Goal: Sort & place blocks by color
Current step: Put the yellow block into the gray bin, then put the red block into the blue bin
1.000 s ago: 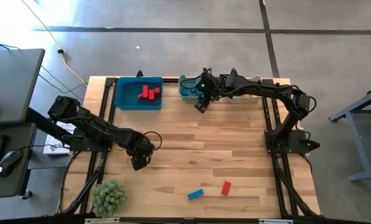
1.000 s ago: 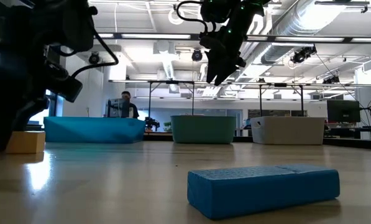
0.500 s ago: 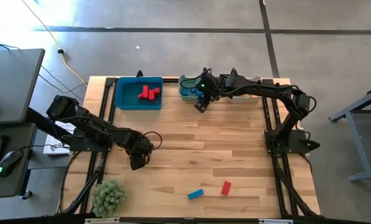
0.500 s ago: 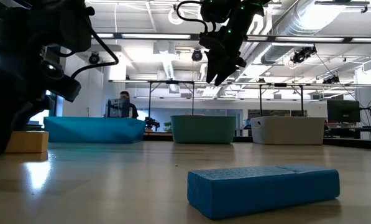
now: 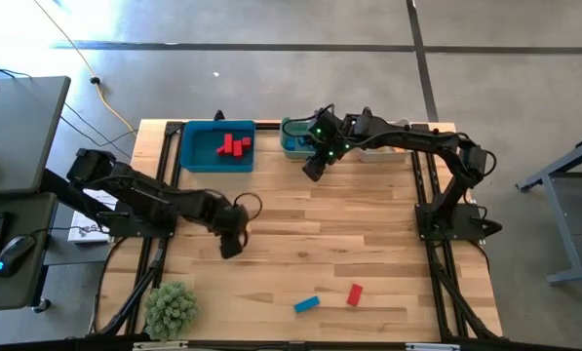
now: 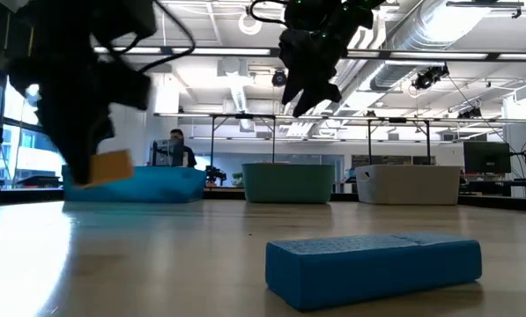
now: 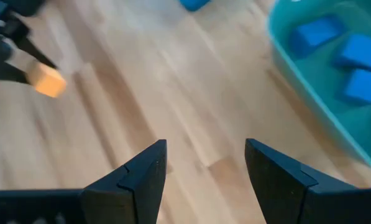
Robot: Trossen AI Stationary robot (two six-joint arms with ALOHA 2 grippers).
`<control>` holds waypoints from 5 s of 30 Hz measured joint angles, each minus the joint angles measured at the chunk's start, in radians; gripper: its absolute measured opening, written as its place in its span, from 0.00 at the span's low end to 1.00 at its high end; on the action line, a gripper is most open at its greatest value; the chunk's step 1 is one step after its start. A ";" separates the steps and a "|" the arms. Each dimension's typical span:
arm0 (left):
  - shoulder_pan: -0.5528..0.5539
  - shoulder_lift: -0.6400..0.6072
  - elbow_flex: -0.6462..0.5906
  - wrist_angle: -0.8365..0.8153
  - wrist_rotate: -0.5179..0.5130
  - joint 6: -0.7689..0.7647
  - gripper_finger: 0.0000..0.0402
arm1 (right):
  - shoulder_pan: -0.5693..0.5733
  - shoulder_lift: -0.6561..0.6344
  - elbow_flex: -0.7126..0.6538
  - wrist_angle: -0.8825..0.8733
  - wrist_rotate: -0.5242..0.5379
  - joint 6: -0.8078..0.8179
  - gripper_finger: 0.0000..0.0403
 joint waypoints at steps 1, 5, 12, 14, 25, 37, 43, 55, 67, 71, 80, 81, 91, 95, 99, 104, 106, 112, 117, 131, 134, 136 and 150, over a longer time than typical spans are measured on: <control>0.017 -0.003 0.011 0.015 -0.004 0.016 0.26 | 0.000 0.000 0.000 0.005 -0.023 0.012 0.51; 0.094 -0.002 0.051 0.081 -0.037 0.076 0.26 | 0.000 0.000 0.000 0.029 -0.084 0.083 0.51; 0.219 -0.002 0.127 0.188 -0.124 0.186 0.26 | 0.000 0.000 0.000 0.082 -0.140 0.277 0.51; 0.250 -0.002 0.144 0.222 -0.147 0.232 0.26 | 0.000 0.000 0.000 0.105 -0.140 0.327 0.51; 0.388 0.009 0.221 0.357 -0.171 0.416 0.26 | 0.001 0.000 0.000 0.191 -0.138 0.501 0.51; 0.387 0.084 0.230 0.408 -0.151 0.495 0.26 | 0.018 0.006 0.000 0.210 -0.123 0.560 0.51; 0.370 0.091 0.230 0.451 -0.151 0.508 0.26 | 0.043 0.021 0.000 0.206 -0.114 0.566 0.51; 0.354 0.092 0.230 0.489 -0.153 0.507 0.26 | 0.077 0.065 0.000 0.233 -0.088 0.591 0.51; 0.349 0.093 0.229 0.509 -0.217 0.501 0.26 | 0.079 0.067 0.002 0.243 -0.089 0.605 0.28; 0.350 0.093 0.229 0.517 -0.240 0.510 0.28 | 0.078 0.066 0.003 0.245 -0.083 0.583 0.28; 0.350 0.090 0.229 0.534 -0.254 0.509 0.47 | 0.044 0.068 0.000 0.207 -0.077 0.491 0.28; 0.351 0.090 0.229 0.533 -0.257 0.509 0.48 | 0.037 0.068 0.000 0.193 -0.071 0.477 0.28; 0.402 0.090 0.229 0.527 -0.295 0.508 0.53 | -0.090 0.062 0.000 0.039 -0.027 0.292 0.28; 0.439 0.090 0.229 0.525 -0.298 0.508 0.53 | -0.150 0.035 0.000 -0.037 0.071 0.200 0.28; 0.464 0.090 0.229 0.525 -0.298 0.508 0.53 | -0.211 0.003 0.000 -0.112 0.181 0.128 0.28; 0.481 0.090 0.229 0.525 -0.298 0.508 0.53 | -0.291 -0.020 0.000 -0.182 0.278 0.064 0.28; 0.484 0.090 0.229 0.525 -0.298 0.508 0.53 | -0.323 -0.020 0.000 -0.207 0.305 0.046 0.28; 0.502 0.090 0.229 0.525 -0.297 0.508 0.53 | -0.400 -0.019 0.000 -0.242 0.363 0.002 0.28; 0.524 0.090 0.229 0.525 -0.298 0.508 0.53 | -0.463 -0.019 0.000 -0.309 0.361 -0.018 0.28; 0.582 0.090 0.229 0.525 -0.297 0.508 0.53 | -0.543 -0.015 -0.064 -0.402 0.323 -0.230 0.42; 0.582 0.090 0.229 0.525 -0.297 0.508 0.53 | -0.542 -0.014 -0.074 -0.402 0.322 -0.240 0.46; 0.582 0.090 0.229 0.525 -0.297 0.508 0.53 | -0.539 -0.014 -0.074 -0.402 0.323 -0.235 0.48; 0.581 0.091 0.229 0.521 -0.277 0.529 0.53 | -0.454 -0.016 -0.064 -0.547 0.023 -0.092 0.50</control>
